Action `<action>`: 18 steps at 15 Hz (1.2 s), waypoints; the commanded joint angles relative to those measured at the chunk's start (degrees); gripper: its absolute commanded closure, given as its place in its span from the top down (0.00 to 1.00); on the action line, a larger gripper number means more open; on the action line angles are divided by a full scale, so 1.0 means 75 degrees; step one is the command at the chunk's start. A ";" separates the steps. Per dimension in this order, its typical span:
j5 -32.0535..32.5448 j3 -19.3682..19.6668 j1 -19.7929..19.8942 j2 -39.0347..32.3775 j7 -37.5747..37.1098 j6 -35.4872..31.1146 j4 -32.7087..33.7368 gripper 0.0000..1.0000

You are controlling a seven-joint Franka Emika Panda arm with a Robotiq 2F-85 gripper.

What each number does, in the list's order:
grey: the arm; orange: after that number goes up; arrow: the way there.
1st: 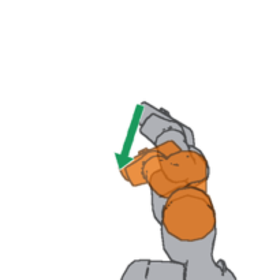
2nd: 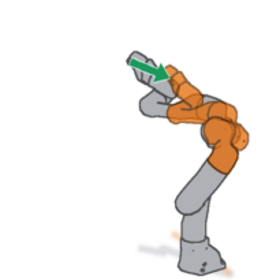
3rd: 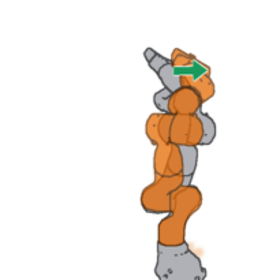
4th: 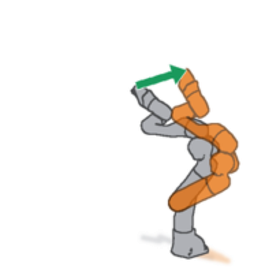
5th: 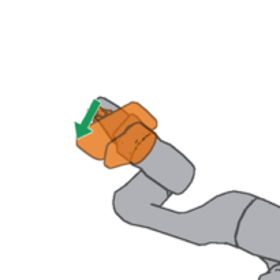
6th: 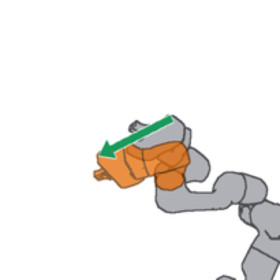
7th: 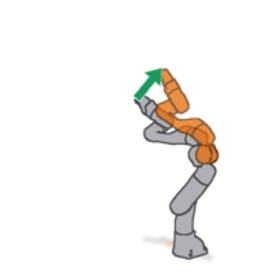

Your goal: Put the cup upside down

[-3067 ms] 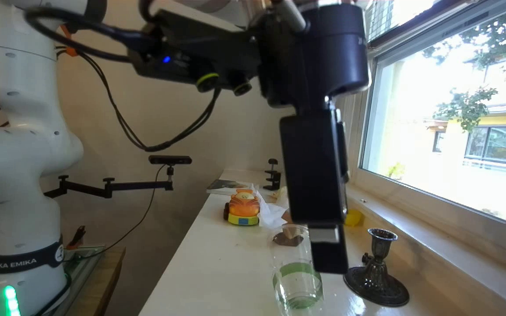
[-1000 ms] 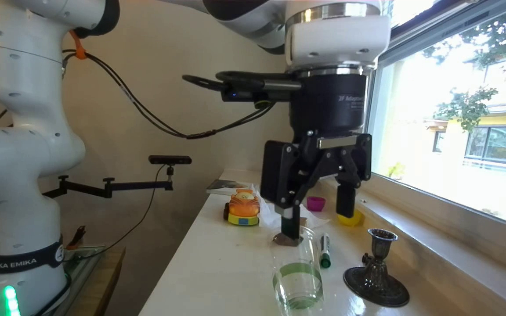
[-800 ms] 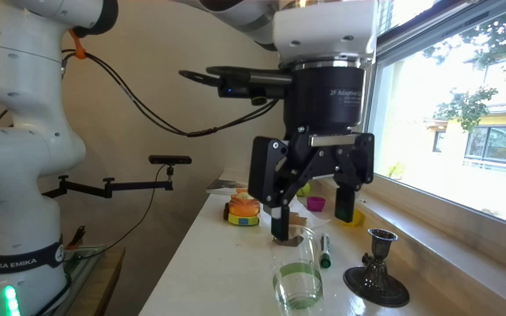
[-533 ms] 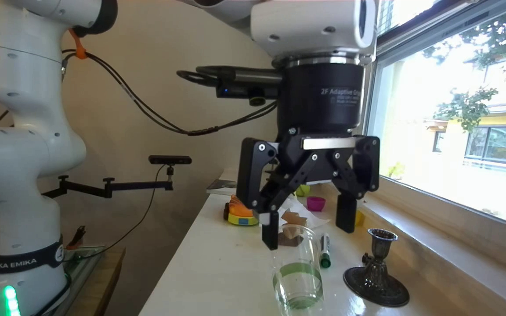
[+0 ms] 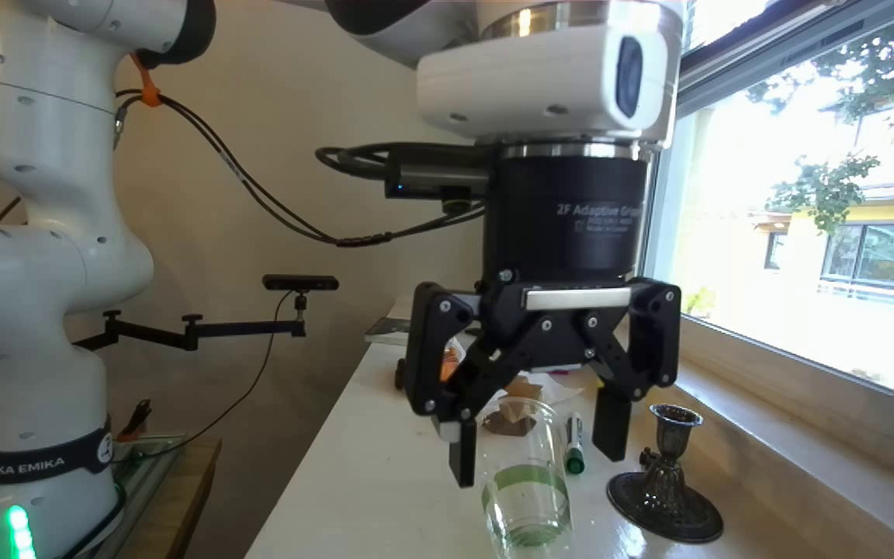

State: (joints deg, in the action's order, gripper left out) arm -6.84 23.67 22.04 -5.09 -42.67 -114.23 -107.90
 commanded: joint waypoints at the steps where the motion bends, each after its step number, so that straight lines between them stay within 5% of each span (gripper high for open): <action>1: -0.0402 0.0019 0.0089 -0.0139 -0.0253 -0.0178 -0.0005 1.00; 18: -0.0835 -0.0058 0.0061 -0.0601 -0.0784 -0.0435 -0.0177 1.00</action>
State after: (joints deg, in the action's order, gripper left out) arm -10.94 23.43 22.30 -9.60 -48.27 -116.32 -108.29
